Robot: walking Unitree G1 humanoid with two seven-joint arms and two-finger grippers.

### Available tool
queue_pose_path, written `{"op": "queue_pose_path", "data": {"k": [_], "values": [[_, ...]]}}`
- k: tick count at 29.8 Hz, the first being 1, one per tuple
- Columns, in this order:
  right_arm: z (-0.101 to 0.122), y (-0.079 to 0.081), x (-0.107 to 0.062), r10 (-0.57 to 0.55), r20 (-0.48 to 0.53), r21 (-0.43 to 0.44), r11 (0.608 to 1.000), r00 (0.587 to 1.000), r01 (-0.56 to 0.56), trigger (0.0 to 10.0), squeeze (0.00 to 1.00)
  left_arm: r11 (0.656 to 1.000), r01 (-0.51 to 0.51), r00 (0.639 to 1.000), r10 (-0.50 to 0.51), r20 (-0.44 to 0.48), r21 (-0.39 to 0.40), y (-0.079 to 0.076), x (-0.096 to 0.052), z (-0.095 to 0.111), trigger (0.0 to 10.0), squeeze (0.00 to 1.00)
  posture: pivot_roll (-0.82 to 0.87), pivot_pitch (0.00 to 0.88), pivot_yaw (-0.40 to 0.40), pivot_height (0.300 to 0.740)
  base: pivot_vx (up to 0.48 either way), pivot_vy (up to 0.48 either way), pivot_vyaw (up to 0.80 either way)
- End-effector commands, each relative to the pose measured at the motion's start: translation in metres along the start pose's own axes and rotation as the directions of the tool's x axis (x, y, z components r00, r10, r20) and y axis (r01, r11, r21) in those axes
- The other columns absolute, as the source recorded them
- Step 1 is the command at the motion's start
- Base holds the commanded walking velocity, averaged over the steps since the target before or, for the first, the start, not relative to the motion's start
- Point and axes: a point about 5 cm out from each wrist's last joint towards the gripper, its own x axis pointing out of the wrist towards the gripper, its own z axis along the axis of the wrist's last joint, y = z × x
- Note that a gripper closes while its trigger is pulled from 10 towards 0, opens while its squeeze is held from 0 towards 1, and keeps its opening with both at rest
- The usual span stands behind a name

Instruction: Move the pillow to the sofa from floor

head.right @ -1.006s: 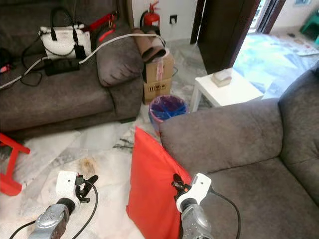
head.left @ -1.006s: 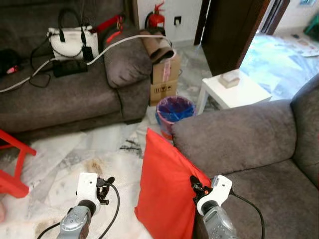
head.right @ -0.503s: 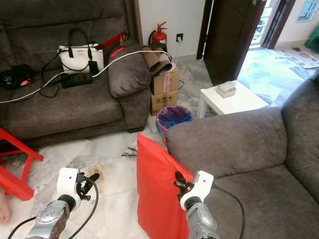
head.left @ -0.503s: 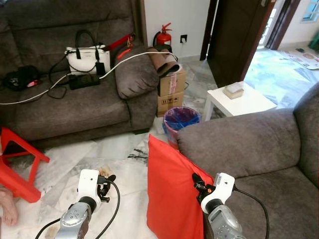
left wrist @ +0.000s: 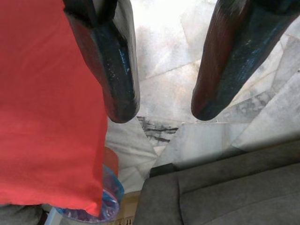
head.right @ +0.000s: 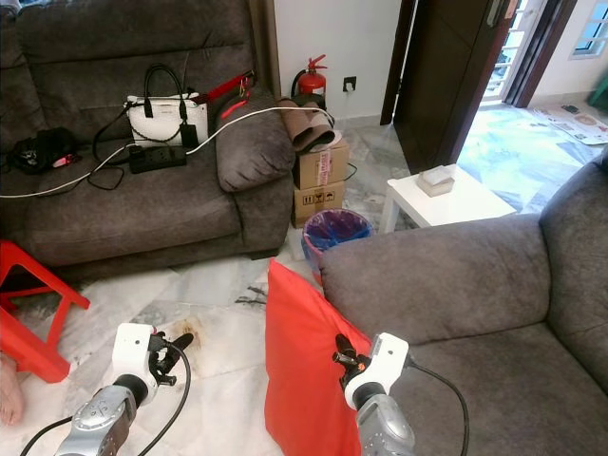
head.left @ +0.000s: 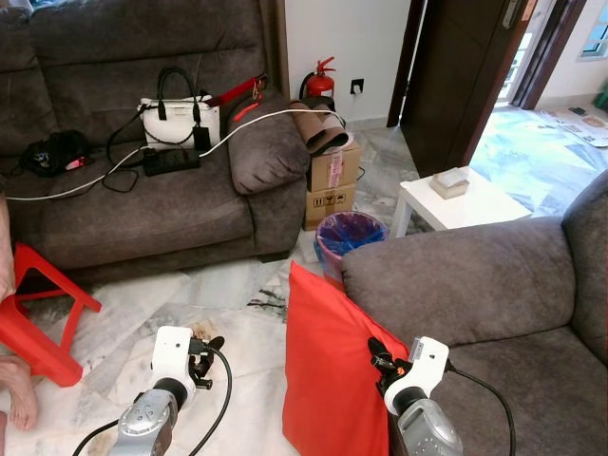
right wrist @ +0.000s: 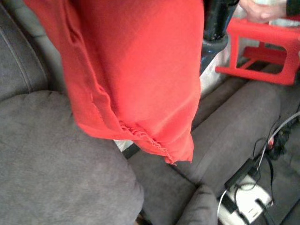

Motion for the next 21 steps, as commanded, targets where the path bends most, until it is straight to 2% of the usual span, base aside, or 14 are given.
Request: {"op": "queue_pose_path", "data": {"k": [1, 8, 11, 15, 21], "values": [[0.021, 0.007, 0.006, 0.065, 0.081, -0.079, 0.995, 0.995, -0.058, 10.0, 0.00, 1.000, -0.009, 1.000, 0.009, -0.007, -0.012, 0.002, -0.002, -0.004, 10.0, 0.00, 0.19, 0.030, 0.031, 0.740, 0.000, 0.000, 0.00], [0.023, 0.002, 0.004, 0.057, 0.065, -0.119, 0.992, 0.996, -0.049, 10.0, 0.00, 1.000, -0.006, 1.000, 0.006, -0.002, -0.018, 0.001, -0.001, -0.003, 10.0, 0.00, 0.19, 0.044, 0.030, 0.740, 0.000, 0.000, 0.00], [0.023, 0.000, 0.004, 0.050, 0.066, -0.120, 0.992, 0.997, -0.042, 10.0, 0.00, 1.000, -0.006, 1.000, 0.006, 0.002, -0.022, 0.001, -0.001, -0.003, 10.0, 0.00, 0.19, 0.048, 0.030, 0.740, 0.000, 0.000, 0.00], [0.025, -0.011, 0.000, -0.024, 0.072, -0.108, 0.994, 0.997, 0.032, 10.0, 0.00, 1.000, -0.003, 1.000, 0.003, 0.001, -0.026, 0.000, -0.002, -0.004, 10.0, 0.00, 0.19, 0.053, 0.032, 0.740, 0.000, 0.000, 0.00], [0.024, -0.013, 0.000, -0.037, 0.068, -0.097, 0.994, 0.997, 0.044, 10.0, 0.00, 1.000, -0.003, 1.000, 0.003, -0.001, -0.027, -0.001, -0.002, -0.005, 10.0, 0.00, 0.18, 0.057, 0.032, 0.740, 0.000, 0.000, -0.13]]}}
